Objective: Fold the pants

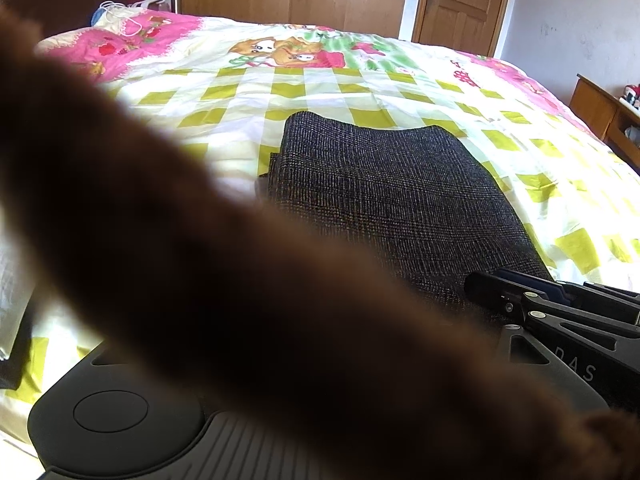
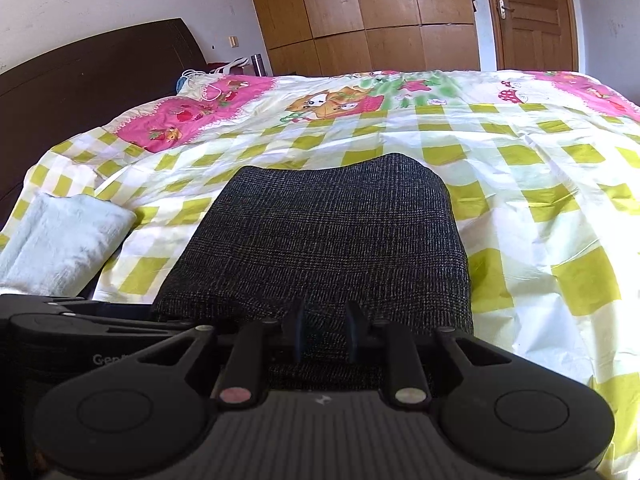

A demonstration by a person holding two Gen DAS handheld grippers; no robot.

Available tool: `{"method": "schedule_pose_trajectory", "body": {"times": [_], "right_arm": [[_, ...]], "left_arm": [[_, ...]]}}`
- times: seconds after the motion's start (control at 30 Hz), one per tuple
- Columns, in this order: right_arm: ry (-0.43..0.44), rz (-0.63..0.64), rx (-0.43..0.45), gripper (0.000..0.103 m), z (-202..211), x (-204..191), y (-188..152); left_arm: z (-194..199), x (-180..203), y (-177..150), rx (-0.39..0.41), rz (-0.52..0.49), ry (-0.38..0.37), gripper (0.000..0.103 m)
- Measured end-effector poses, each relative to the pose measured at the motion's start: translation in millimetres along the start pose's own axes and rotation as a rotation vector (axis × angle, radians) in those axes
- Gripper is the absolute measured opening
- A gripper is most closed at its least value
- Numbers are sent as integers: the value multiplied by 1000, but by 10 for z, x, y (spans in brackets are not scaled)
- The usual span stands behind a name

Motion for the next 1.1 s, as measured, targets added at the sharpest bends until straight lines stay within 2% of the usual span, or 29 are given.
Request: {"method": "schedule_pose_trajectory", "body": {"times": [0.43, 0.53, 0.7, 1.0, 1.1], "right_arm": [[-21, 18, 0, 37, 306, 39, -168], [-25, 7, 1, 37, 309, 62, -162], [-28, -12, -5, 37, 295, 90, -166], [-21, -28, -16, 37, 277, 120, -179], [-19, -33, -20, 37, 292, 127, -182]], "left_arm": [[253, 153, -94, 49, -37, 3, 84], [257, 150, -112, 48, -29, -2, 86], [253, 141, -117, 42, -22, 26, 95], [250, 142, -154, 27, -13, 54, 100], [265, 117, -180, 19, 21, 26, 101]]}}
Point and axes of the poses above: each gripper's, at about its wrist camera, not at the fingertips, and z roughly against the way its jaws point, x to its right, y to its top, the point moved 6 cm from there along -z, roughly the way its jaws point, and after that the axes turned 11 degrees about -y, right-handed, at the moved point
